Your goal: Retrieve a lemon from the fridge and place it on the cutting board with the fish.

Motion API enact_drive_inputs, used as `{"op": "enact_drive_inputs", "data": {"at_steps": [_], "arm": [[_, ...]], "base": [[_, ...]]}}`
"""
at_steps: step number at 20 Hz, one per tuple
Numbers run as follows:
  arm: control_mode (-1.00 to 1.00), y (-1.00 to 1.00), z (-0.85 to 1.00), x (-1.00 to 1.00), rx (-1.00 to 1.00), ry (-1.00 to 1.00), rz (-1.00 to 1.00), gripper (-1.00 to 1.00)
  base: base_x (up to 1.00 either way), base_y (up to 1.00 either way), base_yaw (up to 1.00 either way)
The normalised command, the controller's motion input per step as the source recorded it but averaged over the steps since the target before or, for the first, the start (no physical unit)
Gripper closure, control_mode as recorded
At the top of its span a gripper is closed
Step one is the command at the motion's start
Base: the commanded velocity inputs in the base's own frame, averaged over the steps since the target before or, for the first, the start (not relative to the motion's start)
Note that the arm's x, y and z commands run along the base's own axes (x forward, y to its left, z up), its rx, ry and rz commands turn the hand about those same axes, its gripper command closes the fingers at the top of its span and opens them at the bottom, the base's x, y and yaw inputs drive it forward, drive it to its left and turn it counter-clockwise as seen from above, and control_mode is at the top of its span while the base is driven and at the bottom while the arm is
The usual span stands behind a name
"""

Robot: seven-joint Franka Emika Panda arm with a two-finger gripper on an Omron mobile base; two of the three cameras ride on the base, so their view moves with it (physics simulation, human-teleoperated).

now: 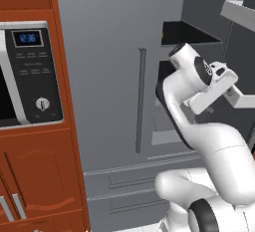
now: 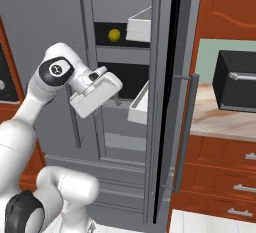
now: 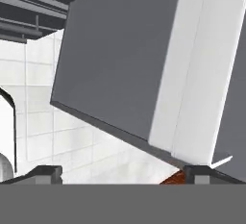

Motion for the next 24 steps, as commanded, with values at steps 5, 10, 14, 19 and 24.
{"op": "enact_drive_inputs", "data": {"at_steps": [5,10,14,19,24], "arm": [[-1.00,0.16,0.00,0.05,0.45,0.00,0.00,-1.00],[-1.00,0.50,-0.17,0.02,0.52,-0.16,0.00,-1.00],[-1.00,0.85,0.02,0.00,0.16,-0.41,0.00,-1.00],[-1.00,0.93,0.00,0.02,0.03,-0.46,0.00,-1.00],[-1.00,0.56,0.00,0.08,0.01,-0.17,-0.01,-1.00]], "base": [[0.00,0.00,0.00],[0.00,0.00,0.00],[0.00,0.00,0.00],[0.00,0.00,0.00],[0.00,0.00,0.00]]}}
